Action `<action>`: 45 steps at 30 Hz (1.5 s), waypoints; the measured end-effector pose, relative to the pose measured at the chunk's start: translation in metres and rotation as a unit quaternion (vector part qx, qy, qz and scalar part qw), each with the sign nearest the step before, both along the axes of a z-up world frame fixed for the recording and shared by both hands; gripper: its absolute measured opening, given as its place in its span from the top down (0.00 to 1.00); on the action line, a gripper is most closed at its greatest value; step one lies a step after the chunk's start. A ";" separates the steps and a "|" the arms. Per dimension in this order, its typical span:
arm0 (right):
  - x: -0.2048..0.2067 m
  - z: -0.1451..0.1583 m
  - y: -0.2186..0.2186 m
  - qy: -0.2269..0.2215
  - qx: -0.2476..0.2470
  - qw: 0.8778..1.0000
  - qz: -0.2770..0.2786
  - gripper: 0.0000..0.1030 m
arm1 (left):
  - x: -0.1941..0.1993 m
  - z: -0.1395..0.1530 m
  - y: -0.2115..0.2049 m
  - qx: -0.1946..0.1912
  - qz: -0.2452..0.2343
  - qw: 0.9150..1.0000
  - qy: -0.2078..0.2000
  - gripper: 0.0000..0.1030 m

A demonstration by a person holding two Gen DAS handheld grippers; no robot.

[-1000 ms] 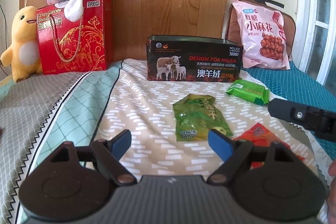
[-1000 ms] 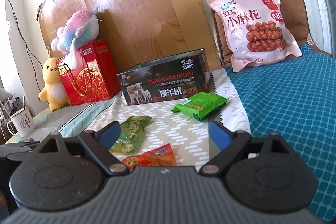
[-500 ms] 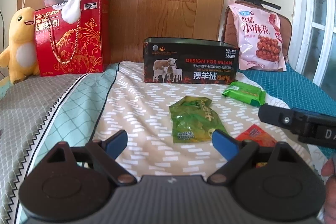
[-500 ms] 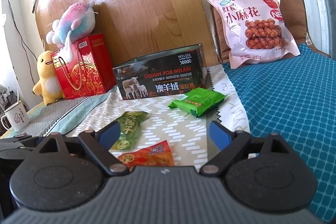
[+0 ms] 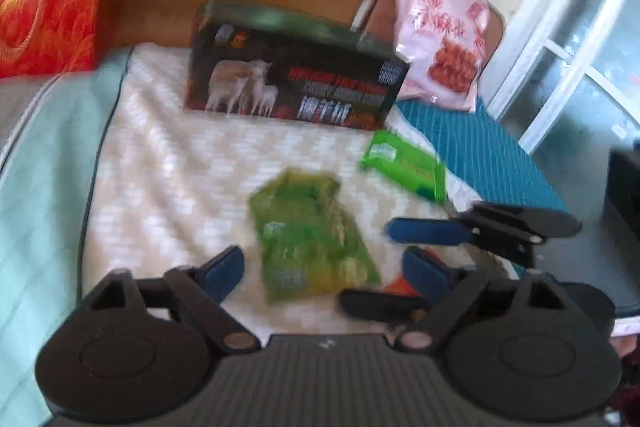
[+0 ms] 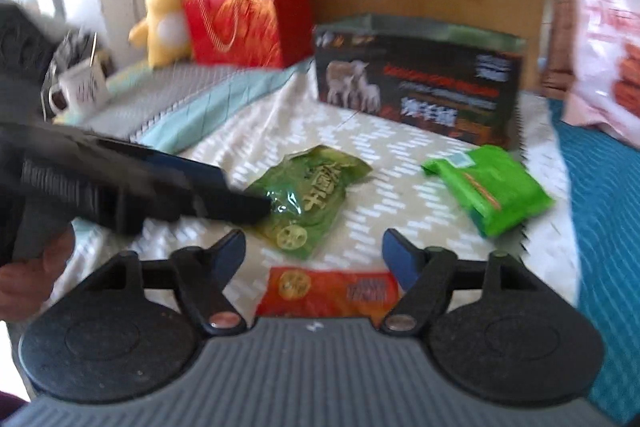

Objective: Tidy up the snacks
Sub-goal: 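Close the left gripper on the green pickle bag and lift it, then lower the pickle bag into the black tin and open the left gripper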

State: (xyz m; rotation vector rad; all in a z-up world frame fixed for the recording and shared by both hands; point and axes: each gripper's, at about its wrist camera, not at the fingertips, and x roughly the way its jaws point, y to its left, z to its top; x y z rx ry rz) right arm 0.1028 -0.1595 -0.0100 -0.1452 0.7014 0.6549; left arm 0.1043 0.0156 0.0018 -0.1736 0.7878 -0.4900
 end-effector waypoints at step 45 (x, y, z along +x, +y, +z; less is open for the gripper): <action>0.078 0.026 -0.013 0.079 0.170 0.982 0.010 0.79 | 0.060 0.009 0.063 -0.193 0.017 0.978 0.082 0.51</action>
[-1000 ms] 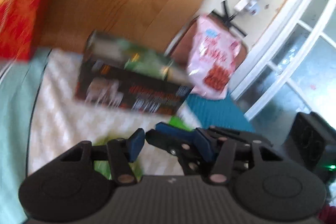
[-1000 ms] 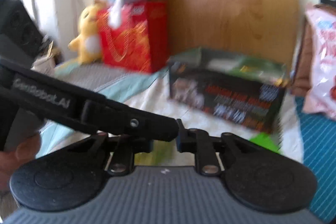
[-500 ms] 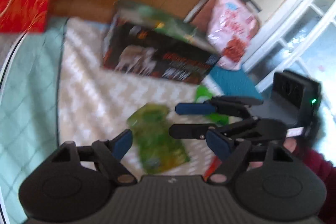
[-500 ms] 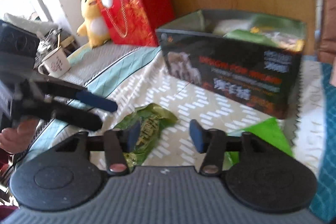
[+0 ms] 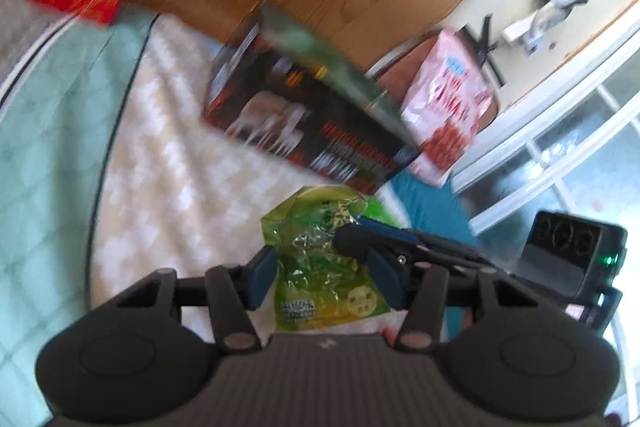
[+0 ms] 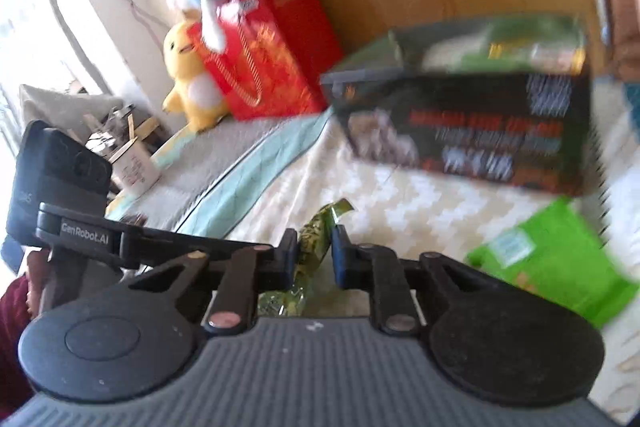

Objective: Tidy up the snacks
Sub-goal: 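Lower the pickle bag into the black tin and open the left gripper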

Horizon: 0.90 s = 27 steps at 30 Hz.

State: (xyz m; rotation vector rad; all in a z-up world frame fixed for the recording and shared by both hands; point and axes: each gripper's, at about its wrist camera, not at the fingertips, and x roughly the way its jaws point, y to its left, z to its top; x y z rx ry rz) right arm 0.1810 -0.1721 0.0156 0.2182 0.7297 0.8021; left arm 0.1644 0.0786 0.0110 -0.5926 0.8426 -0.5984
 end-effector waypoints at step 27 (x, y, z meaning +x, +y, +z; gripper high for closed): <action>0.022 0.018 -0.082 -0.066 -0.022 0.980 -0.187 0.40 | 0.011 0.031 -0.028 0.076 0.041 0.992 -0.092 0.50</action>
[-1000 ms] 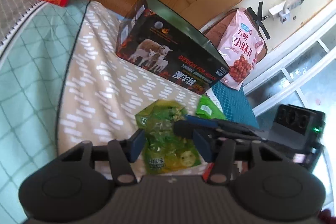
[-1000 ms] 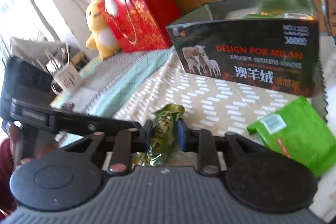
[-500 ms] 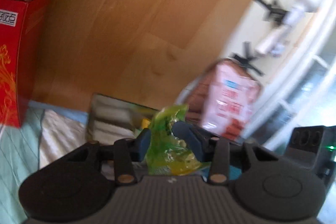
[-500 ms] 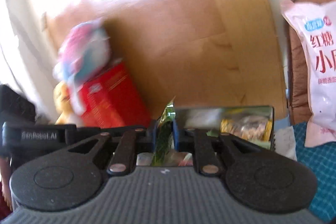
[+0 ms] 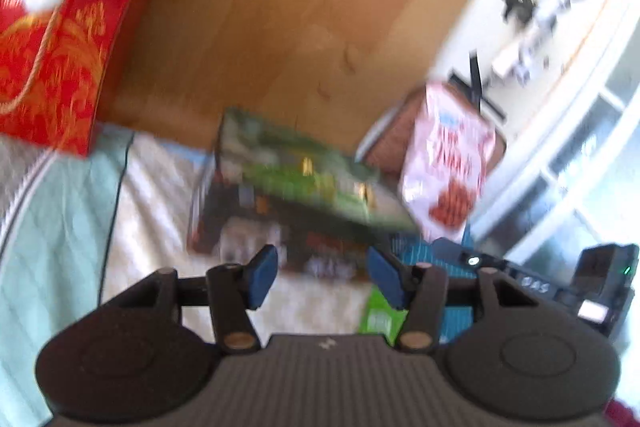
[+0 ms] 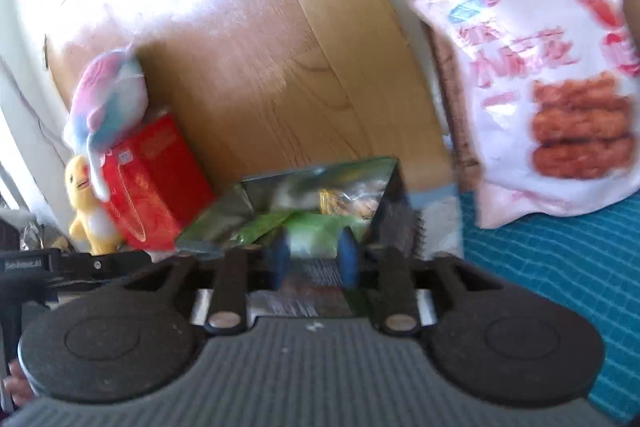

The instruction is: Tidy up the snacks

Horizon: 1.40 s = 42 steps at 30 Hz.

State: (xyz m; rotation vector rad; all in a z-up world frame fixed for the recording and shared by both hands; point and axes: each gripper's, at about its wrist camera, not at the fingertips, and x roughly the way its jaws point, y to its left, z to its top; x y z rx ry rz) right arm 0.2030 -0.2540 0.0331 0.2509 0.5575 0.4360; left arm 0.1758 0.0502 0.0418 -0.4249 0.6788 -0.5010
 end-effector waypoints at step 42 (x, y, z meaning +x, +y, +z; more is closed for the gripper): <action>-0.211 -0.044 0.098 -0.052 -0.105 0.979 0.166 0.30 | -0.150 -0.032 0.014 0.184 0.093 0.979 0.000 0.27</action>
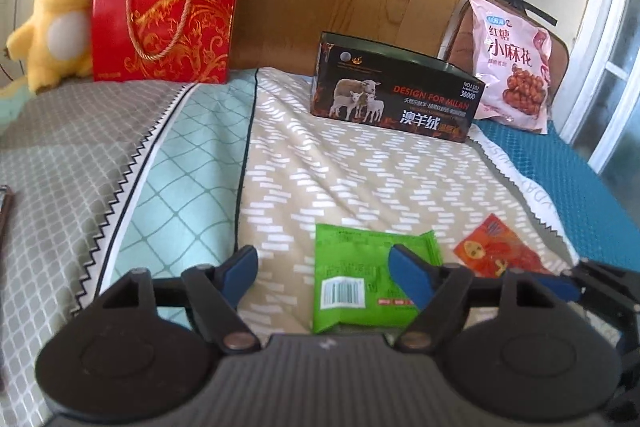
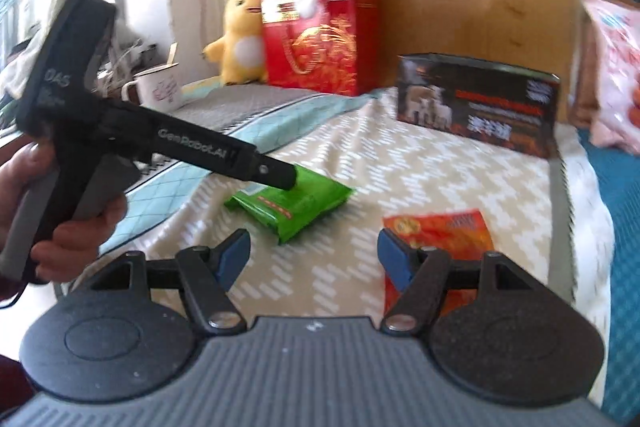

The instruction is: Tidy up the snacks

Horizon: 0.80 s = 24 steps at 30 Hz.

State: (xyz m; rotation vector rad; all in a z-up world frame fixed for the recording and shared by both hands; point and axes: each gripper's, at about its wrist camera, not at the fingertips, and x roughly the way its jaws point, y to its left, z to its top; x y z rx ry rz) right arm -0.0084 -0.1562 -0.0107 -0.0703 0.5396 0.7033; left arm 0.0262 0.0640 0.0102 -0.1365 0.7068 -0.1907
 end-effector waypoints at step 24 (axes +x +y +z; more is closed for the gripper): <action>-0.005 -0.001 -0.007 0.024 0.034 0.999 0.033 0.30 | -0.007 -0.008 0.010 -0.019 0.011 0.999 -0.023 0.09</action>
